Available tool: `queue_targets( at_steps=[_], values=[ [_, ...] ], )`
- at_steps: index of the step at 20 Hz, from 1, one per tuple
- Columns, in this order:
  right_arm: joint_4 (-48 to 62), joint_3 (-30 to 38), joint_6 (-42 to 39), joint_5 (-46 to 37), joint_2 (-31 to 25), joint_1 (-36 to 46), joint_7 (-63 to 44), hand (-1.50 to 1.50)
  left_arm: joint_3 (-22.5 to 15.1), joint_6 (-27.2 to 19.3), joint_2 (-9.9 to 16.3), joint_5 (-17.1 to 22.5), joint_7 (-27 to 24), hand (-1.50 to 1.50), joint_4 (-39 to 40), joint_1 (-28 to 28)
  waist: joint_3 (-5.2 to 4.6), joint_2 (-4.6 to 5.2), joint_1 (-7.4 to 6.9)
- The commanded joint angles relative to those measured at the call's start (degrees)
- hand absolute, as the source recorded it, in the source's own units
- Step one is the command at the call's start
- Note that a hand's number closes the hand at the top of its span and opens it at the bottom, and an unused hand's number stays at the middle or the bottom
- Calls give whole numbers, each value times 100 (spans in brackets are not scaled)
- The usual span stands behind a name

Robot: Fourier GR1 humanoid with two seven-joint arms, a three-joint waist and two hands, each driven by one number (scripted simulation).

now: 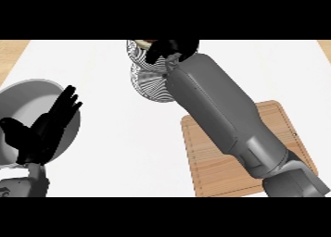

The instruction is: Pick the cupcake from the cutting board and place it in the tiered basket

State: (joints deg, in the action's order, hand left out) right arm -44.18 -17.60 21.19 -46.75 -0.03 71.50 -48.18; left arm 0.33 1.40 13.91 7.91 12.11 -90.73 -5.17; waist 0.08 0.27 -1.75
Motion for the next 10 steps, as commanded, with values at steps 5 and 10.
queue_targets(
  at_steps=[5, 10],
  values=[
    [1048, 122, 1640, -142, 3, 237, 509, 150, 180, 129, 91, 95, 97, 0, 82, -110, -11, 46, -44],
    [1637, 53, 2204, 339, 3, 312, 1016, -150, -161, -72, -225, -297, -106, 0, 236, -72, -13, 71, -153]
  ],
)
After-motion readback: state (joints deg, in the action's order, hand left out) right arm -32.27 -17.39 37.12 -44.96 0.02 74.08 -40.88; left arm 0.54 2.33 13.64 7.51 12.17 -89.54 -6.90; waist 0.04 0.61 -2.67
